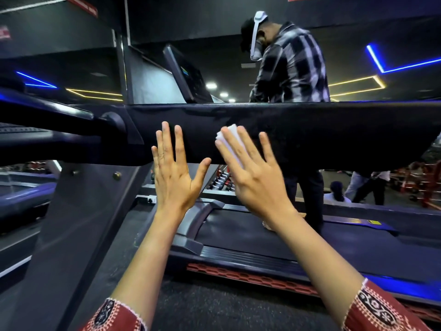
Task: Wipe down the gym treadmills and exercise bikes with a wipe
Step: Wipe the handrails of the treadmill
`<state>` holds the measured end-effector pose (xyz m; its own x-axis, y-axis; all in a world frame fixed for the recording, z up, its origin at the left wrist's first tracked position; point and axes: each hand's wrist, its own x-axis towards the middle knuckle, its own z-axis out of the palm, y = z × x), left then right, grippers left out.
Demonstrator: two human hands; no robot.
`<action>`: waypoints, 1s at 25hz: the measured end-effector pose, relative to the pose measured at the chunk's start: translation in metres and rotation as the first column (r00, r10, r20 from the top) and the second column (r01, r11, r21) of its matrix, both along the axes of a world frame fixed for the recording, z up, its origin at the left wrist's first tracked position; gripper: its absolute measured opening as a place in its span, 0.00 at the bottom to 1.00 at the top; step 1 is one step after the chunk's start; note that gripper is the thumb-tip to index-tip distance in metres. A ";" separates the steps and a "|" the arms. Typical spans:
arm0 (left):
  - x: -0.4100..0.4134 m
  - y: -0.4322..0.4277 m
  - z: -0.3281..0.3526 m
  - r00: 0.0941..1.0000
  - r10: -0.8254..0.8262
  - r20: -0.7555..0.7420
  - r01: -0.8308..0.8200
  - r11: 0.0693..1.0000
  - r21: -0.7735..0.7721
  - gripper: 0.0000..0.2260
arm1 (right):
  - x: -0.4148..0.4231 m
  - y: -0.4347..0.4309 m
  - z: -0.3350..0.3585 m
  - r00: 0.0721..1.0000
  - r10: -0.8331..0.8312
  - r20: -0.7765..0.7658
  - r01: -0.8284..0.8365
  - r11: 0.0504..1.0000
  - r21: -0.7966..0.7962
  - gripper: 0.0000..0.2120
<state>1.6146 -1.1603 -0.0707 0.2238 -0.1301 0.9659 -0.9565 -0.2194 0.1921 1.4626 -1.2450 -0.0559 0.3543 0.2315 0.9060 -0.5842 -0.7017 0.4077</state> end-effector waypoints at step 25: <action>0.070 0.049 0.002 0.987 0.150 0.063 -0.155 0.984 0.089 0.33 | 0.094 0.040 0.005 0.981 0.075 -0.179 -0.086 0.995 -0.055 0.27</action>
<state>1.6846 -1.1113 -0.0688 0.1941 -0.1886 0.9627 -0.9192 -0.3777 0.1114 1.5569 -1.2047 -0.0505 0.4857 0.3194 0.8137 -0.4417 -0.7136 0.5438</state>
